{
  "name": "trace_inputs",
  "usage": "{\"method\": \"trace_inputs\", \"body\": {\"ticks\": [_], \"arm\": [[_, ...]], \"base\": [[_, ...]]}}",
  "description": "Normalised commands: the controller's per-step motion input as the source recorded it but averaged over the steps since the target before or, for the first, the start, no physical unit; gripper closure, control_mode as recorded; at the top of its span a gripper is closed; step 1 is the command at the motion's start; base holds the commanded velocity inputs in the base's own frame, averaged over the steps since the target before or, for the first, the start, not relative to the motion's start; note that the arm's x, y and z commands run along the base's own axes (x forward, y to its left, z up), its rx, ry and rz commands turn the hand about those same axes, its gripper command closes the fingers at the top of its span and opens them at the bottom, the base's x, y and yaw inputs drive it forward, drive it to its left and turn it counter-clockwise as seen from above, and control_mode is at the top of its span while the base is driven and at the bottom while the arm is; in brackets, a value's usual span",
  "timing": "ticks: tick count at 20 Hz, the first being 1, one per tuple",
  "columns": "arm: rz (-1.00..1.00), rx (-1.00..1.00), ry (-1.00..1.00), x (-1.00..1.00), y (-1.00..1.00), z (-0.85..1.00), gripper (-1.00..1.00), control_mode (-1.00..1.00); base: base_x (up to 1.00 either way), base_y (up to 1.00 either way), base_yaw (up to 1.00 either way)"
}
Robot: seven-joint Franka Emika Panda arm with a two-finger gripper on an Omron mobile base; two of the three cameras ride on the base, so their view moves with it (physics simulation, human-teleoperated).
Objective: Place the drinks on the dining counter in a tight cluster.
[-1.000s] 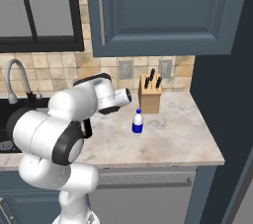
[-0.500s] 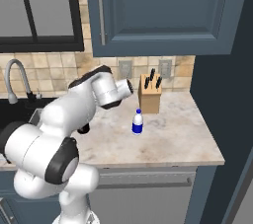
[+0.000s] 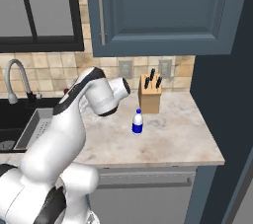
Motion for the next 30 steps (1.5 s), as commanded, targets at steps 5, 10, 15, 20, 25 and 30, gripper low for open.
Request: {"method": "trace_inputs", "body": {"ticks": [5, 10, 15, 20, 25, 30], "arm": [[0.0, 0.0, -0.07, -0.56, 0.0, 0.33, 1.0, -1.0], [0.0, 0.0, 0.0, -0.19, 0.0, 0.55, 1.0, -1.0], [0.0, 0.0, 0.02, 0.0, 0.0, 0.17, 1.0, -1.0], [0.0, 0.0, 0.0, 0.0, 0.0, 0.0, 1.0, -1.0], [0.0, 0.0, 0.0, 0.0, 0.0, 0.0, 1.0, -1.0], [0.0, 0.0, 0.0, 0.0, 0.0, 0.0, 1.0, 1.0]], "base": [[0.0, 0.0, 0.0], [0.0, 0.0, 0.0], [0.0, 0.0, 0.0], [0.0, 0.0, 0.0], [0.0, 0.0, 0.0], [0.0, 0.0, 0.0]]}}
